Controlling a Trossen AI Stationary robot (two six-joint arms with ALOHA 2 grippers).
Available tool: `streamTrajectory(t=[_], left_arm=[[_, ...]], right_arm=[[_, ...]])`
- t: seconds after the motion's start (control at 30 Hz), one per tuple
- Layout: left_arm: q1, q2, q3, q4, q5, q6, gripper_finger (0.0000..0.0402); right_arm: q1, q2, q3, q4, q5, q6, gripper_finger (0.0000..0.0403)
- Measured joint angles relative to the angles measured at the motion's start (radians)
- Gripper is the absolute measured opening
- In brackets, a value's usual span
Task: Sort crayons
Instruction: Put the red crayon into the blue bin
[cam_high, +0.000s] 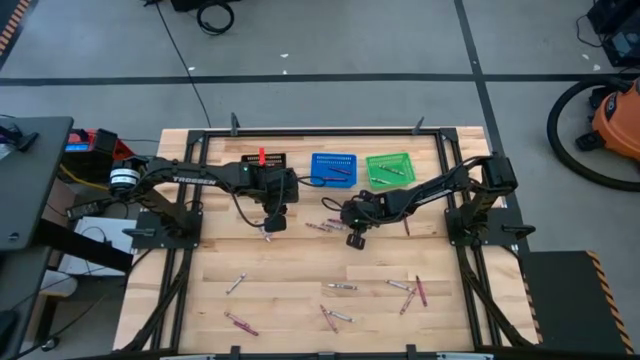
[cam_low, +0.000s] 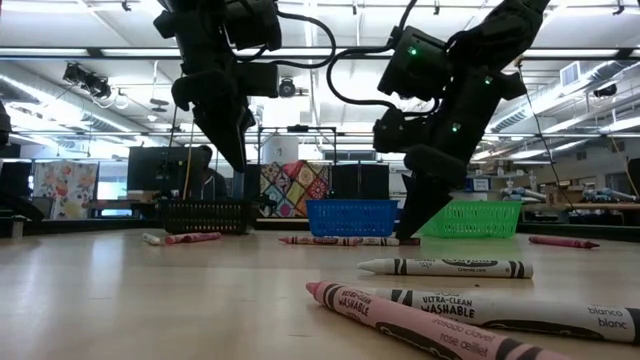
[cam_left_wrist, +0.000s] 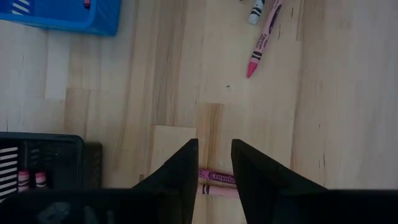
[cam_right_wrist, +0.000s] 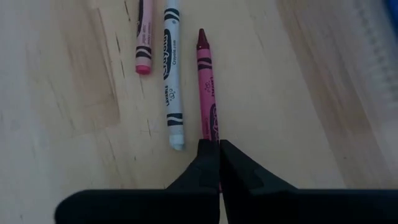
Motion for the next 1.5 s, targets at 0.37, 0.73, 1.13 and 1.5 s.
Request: streamTrajectory(t=[0.37,0.73,1.13,1.5], left_arm=[[0.000,0.000,0.000,0.004,0.000,0.000,0.0107],[0.000,0.000,0.000,0.004,0.000,0.018,0.0107],[0.000,0.000,0.000,0.004,0.000,0.018,0.0107],[0.000,0.000,0.000,0.004,0.000,0.017,0.0107]], right_arm=[[-0.001,-0.011,0.000,-0.027,-0.005,0.000,0.0013],[-0.001,-0.015,0.003,-0.106,0.020,0.043,0.0025],[-0.001,-0.021,0.000,-0.097,0.020,0.022,0.0003],[-0.002,-0.043,-0.004,-0.095,0.012,0.014,0.0003]])
